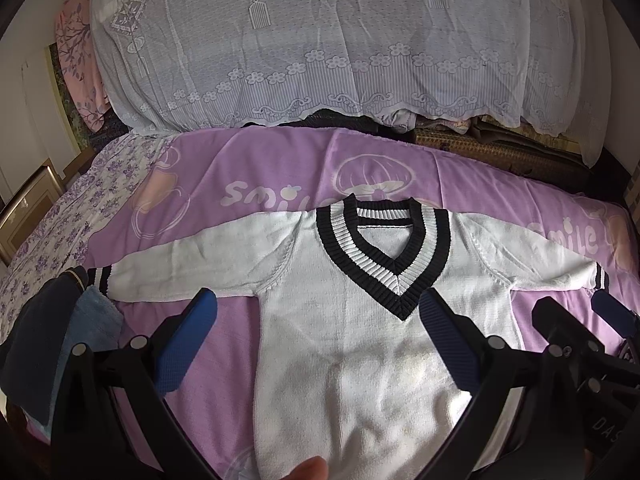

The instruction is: Fold small clothes

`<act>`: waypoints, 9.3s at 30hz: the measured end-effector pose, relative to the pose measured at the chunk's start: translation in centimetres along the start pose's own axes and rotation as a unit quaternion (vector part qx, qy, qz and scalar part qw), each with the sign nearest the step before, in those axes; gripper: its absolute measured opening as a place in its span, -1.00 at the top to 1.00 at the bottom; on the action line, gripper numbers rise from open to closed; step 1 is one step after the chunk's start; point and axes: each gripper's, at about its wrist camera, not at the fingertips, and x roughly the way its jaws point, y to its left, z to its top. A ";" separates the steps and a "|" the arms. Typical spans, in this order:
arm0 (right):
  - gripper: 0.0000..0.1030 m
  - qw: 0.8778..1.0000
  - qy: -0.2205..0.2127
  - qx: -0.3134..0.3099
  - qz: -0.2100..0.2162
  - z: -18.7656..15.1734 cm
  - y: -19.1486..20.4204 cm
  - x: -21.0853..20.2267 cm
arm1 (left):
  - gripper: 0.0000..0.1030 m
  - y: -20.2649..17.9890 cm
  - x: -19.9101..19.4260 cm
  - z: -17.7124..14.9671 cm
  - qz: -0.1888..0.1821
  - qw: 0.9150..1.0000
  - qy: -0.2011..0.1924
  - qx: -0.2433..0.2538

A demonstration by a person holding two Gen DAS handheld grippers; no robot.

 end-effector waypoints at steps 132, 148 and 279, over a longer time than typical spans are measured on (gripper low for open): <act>-0.74 0.806 -0.239 0.542 -0.019 -6.7 -37.3 8.8 | -0.92 -20.8 21.6 -2.2 -0.065 0.985 0.122 0.103; 0.84 0.779 -0.180 0.600 -0.016 -10.0 -40.5 12.1 | -0.92 -21.0 21.1 -2.6 -0.057 0.986 0.118 0.107; 0.85 0.965 0.067 0.207 0.146 6.4 -11.4 22.0 | -0.91 -3.7 21.0 -0.5 -0.006 0.994 0.083 0.072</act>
